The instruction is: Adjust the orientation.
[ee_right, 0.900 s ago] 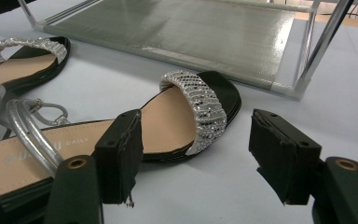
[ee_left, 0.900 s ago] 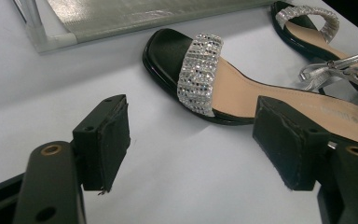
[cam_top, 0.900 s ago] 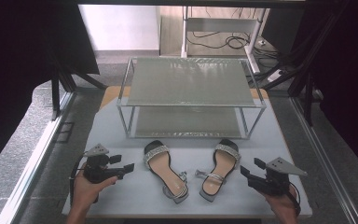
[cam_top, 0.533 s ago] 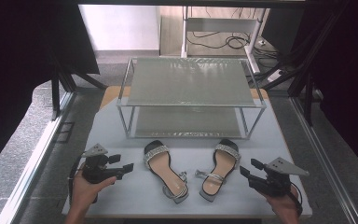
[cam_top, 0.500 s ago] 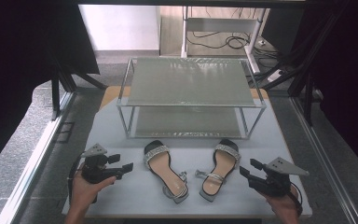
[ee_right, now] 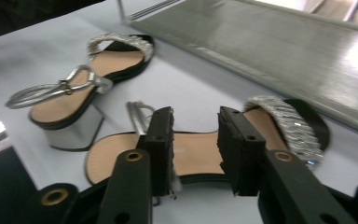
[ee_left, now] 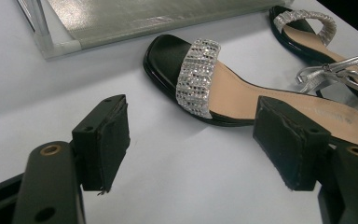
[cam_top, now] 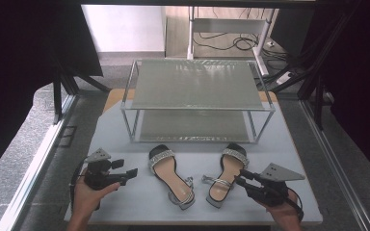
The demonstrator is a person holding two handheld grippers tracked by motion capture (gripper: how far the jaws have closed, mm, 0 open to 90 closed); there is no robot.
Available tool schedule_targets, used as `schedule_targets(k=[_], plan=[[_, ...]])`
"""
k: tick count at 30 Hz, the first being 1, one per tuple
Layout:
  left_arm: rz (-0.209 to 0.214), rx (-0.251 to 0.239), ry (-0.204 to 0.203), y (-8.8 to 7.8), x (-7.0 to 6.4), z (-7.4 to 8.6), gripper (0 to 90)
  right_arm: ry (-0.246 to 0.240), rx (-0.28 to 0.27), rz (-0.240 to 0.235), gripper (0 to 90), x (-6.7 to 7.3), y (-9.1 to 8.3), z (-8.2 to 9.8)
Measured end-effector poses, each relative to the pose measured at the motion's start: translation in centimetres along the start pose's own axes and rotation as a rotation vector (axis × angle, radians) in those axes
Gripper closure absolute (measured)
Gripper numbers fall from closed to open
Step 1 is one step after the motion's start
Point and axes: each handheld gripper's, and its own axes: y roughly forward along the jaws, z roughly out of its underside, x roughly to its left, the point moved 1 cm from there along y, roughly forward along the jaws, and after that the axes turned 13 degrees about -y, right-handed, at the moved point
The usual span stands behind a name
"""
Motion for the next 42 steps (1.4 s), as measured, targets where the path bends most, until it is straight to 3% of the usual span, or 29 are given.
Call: schedule_targets(k=[14, 24, 29, 38, 42], plan=[[-0.007, 0.010, 0.012, 0.2, -0.5, 0.0, 27.3, -0.057, 0.044, -0.163, 88.7, 2.8, 3.4, -1.9], [0.002, 0.017, 0.015, 0.2, -0.6, 0.0, 27.2, -0.120, 0.101, -0.264, 89.3, 6.2, 7.8, -3.3], [0.000, 0.021, 0.017, 0.2, -0.6, 0.0, 27.1, -0.119, 0.119, -0.313, 89.4, 7.4, 8.9, -3.4], [0.004, 0.022, 0.030, 0.3, -1.1, 0.0, 27.2, -0.133, 0.099, -0.307, 89.4, 8.1, 7.9, -3.7], [0.006, 0.024, 0.032, 0.3, -1.2, 0.0, 27.2, -0.137, 0.115, -0.287, 89.4, 8.0, 7.8, -3.6]])
